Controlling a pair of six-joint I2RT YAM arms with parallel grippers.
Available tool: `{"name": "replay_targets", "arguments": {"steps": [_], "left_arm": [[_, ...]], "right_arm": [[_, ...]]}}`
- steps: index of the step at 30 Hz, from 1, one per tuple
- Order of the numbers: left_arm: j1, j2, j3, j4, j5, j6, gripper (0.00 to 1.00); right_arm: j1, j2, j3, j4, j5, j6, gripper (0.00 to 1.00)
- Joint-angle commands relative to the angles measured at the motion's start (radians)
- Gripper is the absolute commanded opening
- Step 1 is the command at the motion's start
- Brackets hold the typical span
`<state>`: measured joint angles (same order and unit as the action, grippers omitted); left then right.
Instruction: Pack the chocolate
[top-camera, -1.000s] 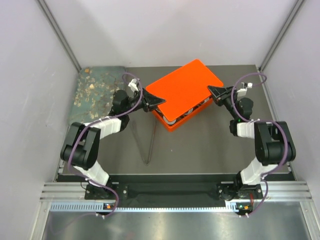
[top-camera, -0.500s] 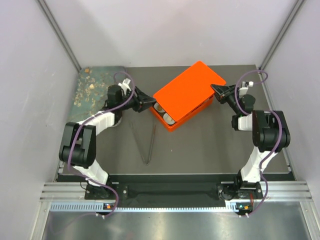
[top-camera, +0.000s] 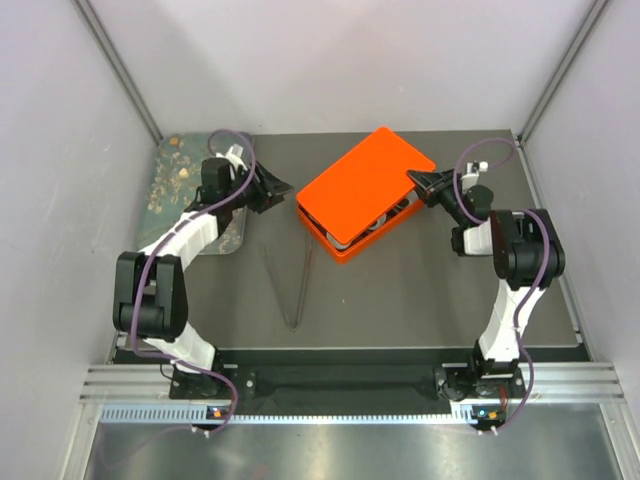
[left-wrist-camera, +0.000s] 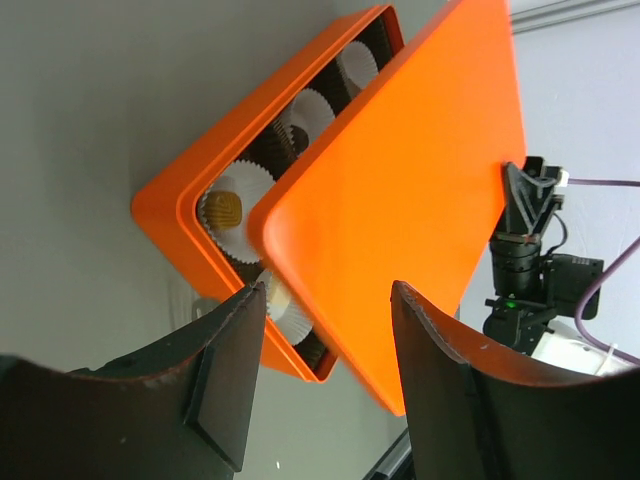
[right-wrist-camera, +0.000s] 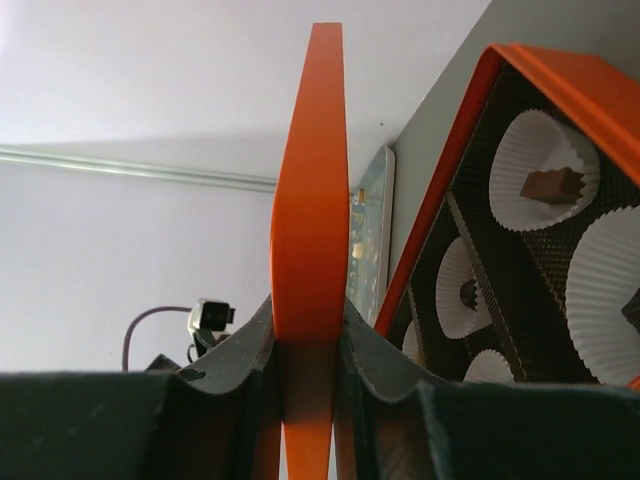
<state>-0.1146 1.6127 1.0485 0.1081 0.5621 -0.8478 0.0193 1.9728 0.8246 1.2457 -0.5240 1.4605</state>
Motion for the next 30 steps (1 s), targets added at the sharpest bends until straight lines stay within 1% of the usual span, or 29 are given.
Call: {"name": "replay_targets", "arguments": {"steps": [1,15,30], "left_arm": [[0.010,0.001,0.048,0.011,-0.002,0.030,0.58],[0.012,0.128,0.058,0.099,0.091,0.004,0.58],[0.010,0.162,0.050,0.136,0.114,-0.005,0.58]], "right_arm": [[0.033,0.020,0.054,0.281,0.016,0.014,0.00],[0.056,0.080,0.041,0.297,0.042,-0.020,0.00],[0.060,0.109,0.022,0.330,0.079,-0.048,0.00]]}}
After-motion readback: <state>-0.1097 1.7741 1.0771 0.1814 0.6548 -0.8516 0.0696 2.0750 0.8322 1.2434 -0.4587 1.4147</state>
